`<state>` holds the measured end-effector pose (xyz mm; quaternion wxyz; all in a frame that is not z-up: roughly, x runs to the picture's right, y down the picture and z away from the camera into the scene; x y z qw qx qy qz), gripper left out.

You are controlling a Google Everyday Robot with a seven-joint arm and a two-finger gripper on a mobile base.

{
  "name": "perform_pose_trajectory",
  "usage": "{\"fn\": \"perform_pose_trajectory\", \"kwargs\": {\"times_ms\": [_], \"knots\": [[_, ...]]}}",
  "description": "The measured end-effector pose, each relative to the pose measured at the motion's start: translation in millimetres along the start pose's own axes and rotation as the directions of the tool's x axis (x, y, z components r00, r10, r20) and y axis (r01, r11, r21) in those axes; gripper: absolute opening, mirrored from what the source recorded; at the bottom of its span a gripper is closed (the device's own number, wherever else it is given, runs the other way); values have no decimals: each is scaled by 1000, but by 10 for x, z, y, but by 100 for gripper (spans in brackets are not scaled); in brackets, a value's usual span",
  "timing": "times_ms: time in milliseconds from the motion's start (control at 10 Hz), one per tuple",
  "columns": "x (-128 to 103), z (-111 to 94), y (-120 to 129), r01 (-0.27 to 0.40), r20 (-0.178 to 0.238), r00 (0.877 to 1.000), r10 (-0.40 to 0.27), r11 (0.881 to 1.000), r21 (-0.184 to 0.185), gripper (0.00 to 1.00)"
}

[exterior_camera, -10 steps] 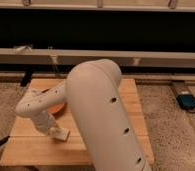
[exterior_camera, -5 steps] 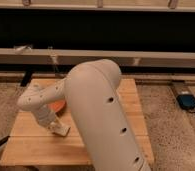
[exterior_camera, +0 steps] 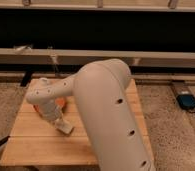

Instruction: Wipe the white sponge on the table

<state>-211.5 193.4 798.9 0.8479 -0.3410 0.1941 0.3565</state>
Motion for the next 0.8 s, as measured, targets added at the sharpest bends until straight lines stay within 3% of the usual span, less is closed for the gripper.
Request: {"fn": "perform_pose_trajectory", "kwargs": {"times_ms": [800], "knots": [[113,-275,-184,-34,50,998,37,997,-70,80]]}}
